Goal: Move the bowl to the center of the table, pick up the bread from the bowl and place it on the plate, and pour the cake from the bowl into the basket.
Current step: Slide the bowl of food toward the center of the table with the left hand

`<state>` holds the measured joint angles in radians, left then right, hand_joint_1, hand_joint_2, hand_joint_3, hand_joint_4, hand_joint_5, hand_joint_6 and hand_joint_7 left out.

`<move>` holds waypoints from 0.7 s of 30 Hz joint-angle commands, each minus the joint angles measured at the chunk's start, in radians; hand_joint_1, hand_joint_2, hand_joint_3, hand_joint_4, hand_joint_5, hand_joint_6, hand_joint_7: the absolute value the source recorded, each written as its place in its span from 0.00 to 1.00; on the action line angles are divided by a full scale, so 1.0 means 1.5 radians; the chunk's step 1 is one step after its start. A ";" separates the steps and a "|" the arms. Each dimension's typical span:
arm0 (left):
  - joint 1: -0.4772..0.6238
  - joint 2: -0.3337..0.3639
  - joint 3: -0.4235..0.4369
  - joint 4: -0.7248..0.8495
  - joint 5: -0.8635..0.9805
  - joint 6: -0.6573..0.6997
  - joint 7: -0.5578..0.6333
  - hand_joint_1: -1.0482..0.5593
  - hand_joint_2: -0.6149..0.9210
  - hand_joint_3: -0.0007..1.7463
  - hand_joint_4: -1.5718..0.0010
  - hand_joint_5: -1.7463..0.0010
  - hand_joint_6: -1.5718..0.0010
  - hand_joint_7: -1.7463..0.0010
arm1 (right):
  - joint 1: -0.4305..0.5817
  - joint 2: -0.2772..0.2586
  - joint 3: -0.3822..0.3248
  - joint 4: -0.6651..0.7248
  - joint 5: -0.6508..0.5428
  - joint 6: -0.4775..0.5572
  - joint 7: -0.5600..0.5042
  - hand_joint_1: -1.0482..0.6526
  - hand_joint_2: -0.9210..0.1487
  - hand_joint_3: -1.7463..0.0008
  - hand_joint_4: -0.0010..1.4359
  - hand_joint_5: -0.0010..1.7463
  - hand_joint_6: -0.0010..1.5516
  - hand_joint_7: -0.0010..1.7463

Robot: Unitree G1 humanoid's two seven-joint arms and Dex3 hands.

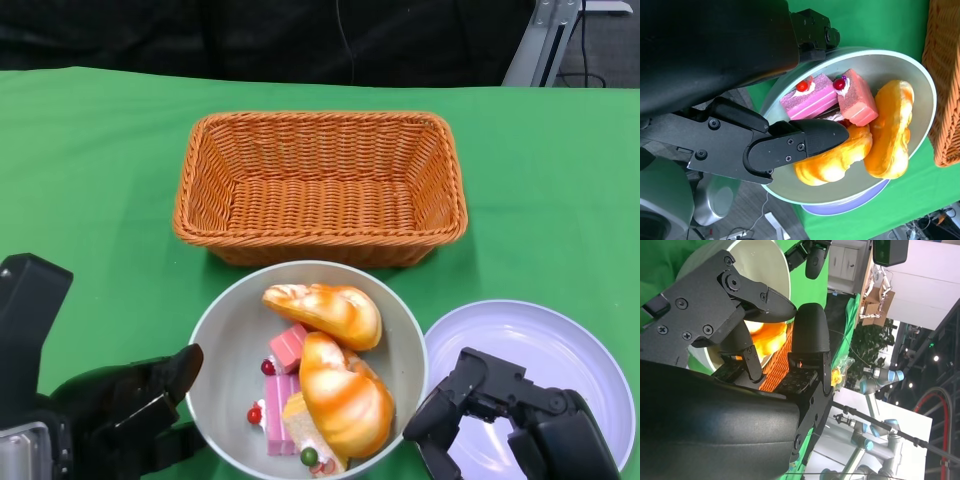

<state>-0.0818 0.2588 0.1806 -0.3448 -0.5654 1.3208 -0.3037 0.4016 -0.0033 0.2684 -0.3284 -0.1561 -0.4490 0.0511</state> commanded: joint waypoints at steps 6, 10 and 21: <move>-0.009 -0.011 -0.023 -0.017 -0.017 0.004 -0.007 0.20 1.00 0.37 1.00 1.00 1.00 1.00 | 0.001 -0.003 0.001 0.002 0.006 0.000 -0.005 0.46 0.45 0.39 0.61 0.88 0.53 0.71; -0.008 -0.020 -0.026 -0.022 -0.020 0.008 -0.006 0.20 1.00 0.37 1.00 1.00 1.00 1.00 | 0.000 -0.001 0.002 0.006 0.008 -0.005 -0.007 0.46 0.45 0.39 0.61 0.89 0.53 0.71; -0.006 -0.006 -0.020 -0.035 -0.017 0.002 -0.012 0.20 1.00 0.36 1.00 1.00 1.00 1.00 | 0.004 -0.004 0.003 0.001 0.007 0.002 -0.009 0.46 0.45 0.39 0.60 0.88 0.53 0.71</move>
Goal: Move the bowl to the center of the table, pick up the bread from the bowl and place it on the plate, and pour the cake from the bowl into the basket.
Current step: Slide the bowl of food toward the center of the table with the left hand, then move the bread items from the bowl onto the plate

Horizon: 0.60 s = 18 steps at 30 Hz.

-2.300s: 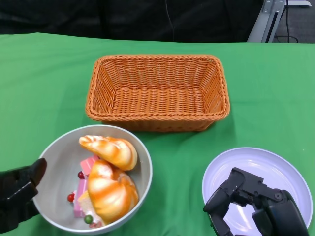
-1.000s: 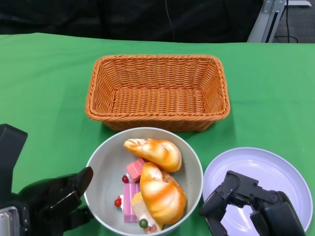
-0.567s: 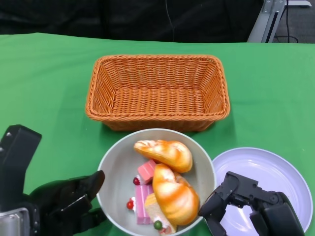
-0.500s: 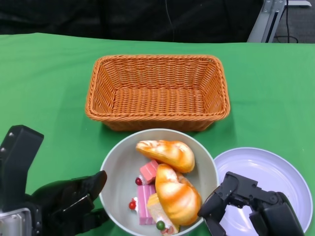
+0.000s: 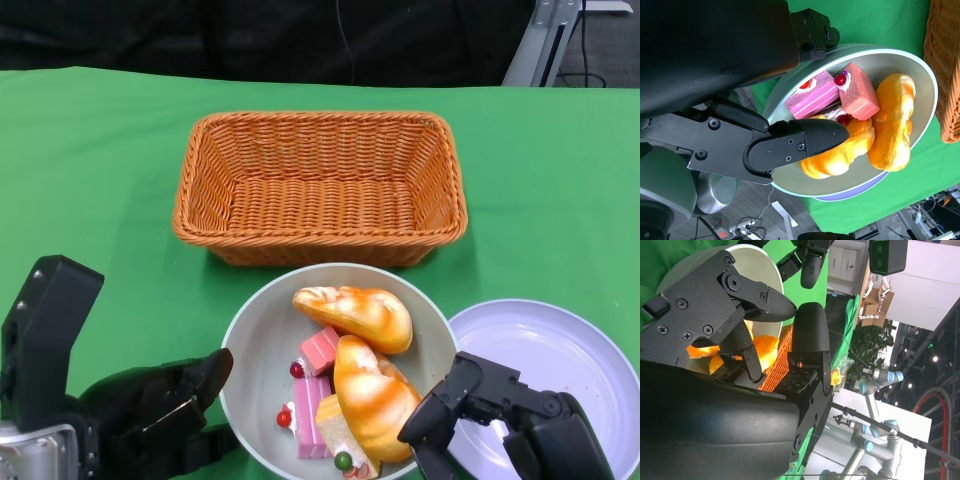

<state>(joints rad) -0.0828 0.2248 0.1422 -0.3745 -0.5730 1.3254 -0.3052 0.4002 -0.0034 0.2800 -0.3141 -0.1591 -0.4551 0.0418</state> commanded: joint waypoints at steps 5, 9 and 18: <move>-0.005 0.042 0.009 -0.025 -0.006 -0.011 -0.014 0.20 1.00 0.36 1.00 1.00 1.00 1.00 | 0.003 -0.007 -0.007 -0.008 0.009 -0.002 -0.003 0.47 0.46 0.37 0.60 0.88 0.52 0.72; -0.004 0.043 0.035 -0.034 -0.004 0.000 0.008 0.21 1.00 0.36 1.00 1.00 1.00 1.00 | 0.006 -0.007 -0.007 -0.012 0.011 0.004 -0.002 0.46 0.47 0.37 0.61 0.88 0.53 0.72; 0.004 0.078 0.068 -0.038 -0.009 -0.031 -0.011 0.22 1.00 0.35 1.00 1.00 1.00 1.00 | 0.005 -0.013 -0.010 -0.008 0.016 -0.002 0.002 0.46 0.44 0.41 0.60 0.88 0.52 0.72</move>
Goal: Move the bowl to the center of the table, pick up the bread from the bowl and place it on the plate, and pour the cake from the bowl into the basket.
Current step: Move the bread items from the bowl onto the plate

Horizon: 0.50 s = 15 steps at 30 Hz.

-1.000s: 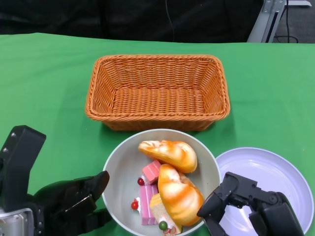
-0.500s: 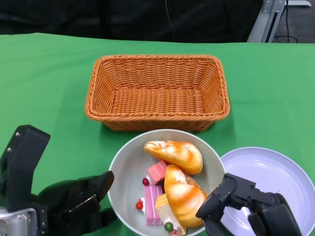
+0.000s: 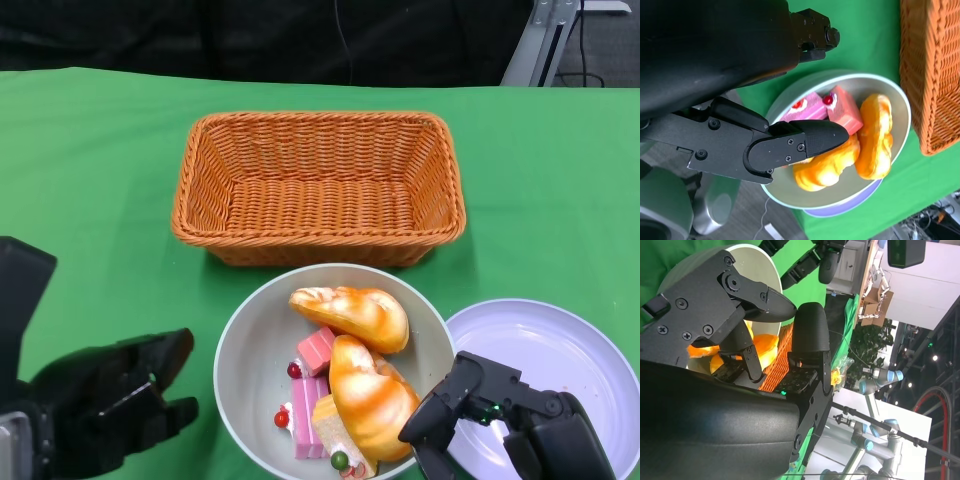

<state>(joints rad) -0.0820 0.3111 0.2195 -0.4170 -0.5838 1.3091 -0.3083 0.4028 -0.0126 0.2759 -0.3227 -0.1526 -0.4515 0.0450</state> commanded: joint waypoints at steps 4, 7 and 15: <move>0.030 0.019 0.026 -0.036 0.027 -0.103 0.005 0.24 1.00 0.30 0.99 0.99 0.99 1.00 | 0.009 -0.005 -0.005 -0.004 0.011 -0.001 -0.003 0.46 0.44 0.41 0.60 0.88 0.52 0.72; 0.071 0.019 -0.010 -0.053 0.108 -0.248 0.024 0.27 1.00 0.25 0.91 0.96 0.92 0.97 | 0.006 -0.007 -0.007 0.002 0.007 -0.012 -0.004 0.46 0.44 0.40 0.60 0.88 0.53 0.72; 0.117 -0.057 -0.045 0.085 0.261 -0.667 0.066 0.46 1.00 0.10 0.49 0.88 0.48 0.93 | 0.014 -0.007 -0.006 -0.005 0.006 -0.005 -0.005 0.45 0.45 0.40 0.60 0.88 0.53 0.71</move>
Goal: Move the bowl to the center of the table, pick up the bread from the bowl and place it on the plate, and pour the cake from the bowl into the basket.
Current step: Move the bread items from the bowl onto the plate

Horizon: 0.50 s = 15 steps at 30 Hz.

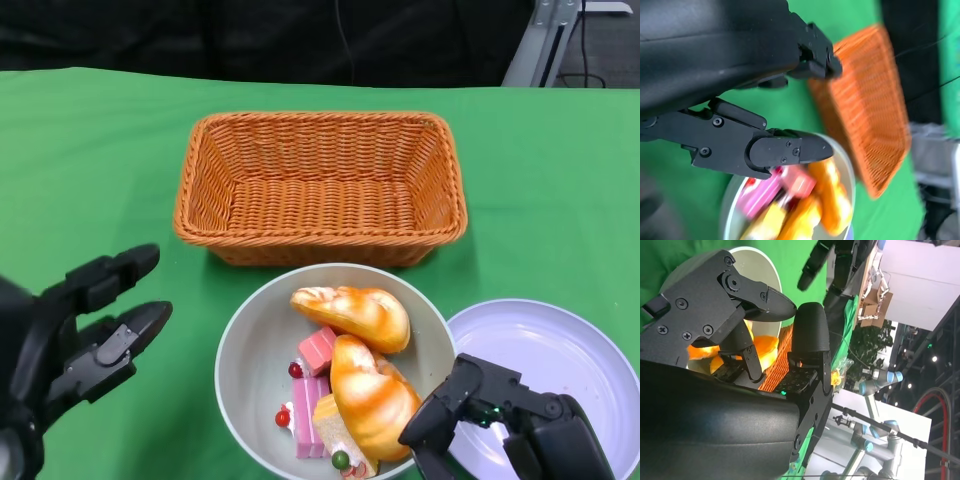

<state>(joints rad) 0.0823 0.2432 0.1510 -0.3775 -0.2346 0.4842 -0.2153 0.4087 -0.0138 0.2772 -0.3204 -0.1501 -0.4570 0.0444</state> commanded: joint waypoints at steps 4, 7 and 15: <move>0.003 -0.031 0.006 0.144 0.038 -0.267 -0.013 0.52 1.00 0.11 0.39 0.84 0.37 0.92 | 0.013 -0.007 -0.006 -0.006 0.008 -0.006 -0.003 0.46 0.47 0.37 0.60 0.87 0.52 0.71; -0.002 -0.036 0.009 0.191 0.030 -0.341 -0.031 0.56 1.00 0.14 0.34 0.81 0.33 0.91 | 0.015 -0.008 -0.008 -0.008 0.004 -0.008 -0.004 0.46 0.47 0.37 0.60 0.87 0.52 0.70; -0.010 -0.029 0.011 0.258 0.017 -0.446 -0.078 0.54 1.00 0.14 0.51 0.33 0.36 0.68 | 0.028 -0.028 -0.011 -0.062 0.017 0.044 0.017 0.47 0.42 0.43 0.56 0.82 0.50 0.65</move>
<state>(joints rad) 0.0775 0.1848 0.1571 -0.0040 -0.2067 -0.1579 -0.3229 0.4404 -0.0420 0.2686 -0.3836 -0.1317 -0.4145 0.0654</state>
